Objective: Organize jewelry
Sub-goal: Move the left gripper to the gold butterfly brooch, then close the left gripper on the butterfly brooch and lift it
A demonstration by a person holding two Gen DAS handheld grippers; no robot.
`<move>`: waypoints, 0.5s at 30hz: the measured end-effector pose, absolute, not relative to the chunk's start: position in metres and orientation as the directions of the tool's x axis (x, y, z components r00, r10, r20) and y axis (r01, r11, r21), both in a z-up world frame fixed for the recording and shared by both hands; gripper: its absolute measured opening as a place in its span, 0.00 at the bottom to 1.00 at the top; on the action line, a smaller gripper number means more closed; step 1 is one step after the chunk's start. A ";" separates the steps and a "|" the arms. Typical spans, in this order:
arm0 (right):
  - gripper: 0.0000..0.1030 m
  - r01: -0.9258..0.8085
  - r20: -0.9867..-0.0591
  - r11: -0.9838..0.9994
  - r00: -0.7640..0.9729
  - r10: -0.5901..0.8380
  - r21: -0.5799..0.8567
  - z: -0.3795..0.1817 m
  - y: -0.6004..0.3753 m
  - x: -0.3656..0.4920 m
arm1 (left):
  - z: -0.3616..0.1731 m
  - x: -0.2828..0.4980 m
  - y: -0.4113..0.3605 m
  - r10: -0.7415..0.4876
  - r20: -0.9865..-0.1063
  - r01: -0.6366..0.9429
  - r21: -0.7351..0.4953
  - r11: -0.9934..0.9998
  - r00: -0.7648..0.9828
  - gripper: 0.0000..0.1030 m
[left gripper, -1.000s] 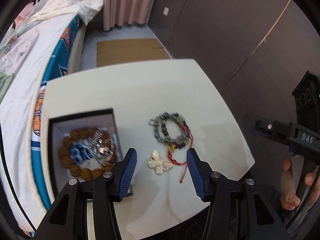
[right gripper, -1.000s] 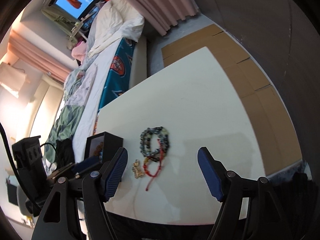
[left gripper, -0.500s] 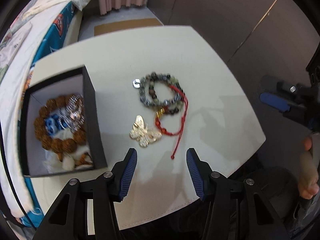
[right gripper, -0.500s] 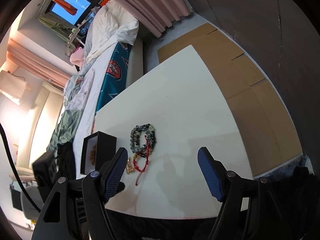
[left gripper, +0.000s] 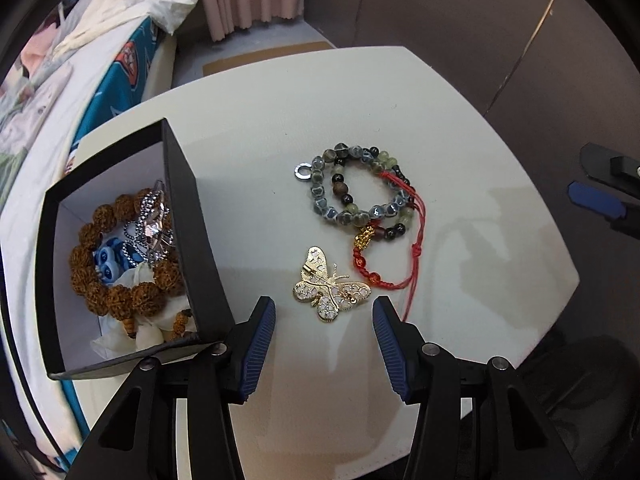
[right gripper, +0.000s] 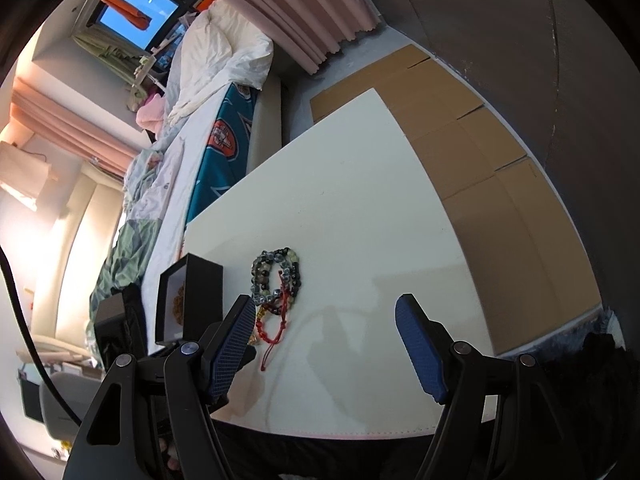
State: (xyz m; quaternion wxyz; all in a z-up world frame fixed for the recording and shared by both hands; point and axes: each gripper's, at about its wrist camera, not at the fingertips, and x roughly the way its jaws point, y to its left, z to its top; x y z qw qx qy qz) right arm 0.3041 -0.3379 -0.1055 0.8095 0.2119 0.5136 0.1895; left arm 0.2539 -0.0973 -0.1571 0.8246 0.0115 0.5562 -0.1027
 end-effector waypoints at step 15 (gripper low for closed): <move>0.71 -0.114 -0.776 0.849 0.357 0.520 0.517 -0.111 -0.318 0.306 | -0.160 0.259 -0.105 -0.132 -0.906 0.204 -0.051 0.978 0.403 0.41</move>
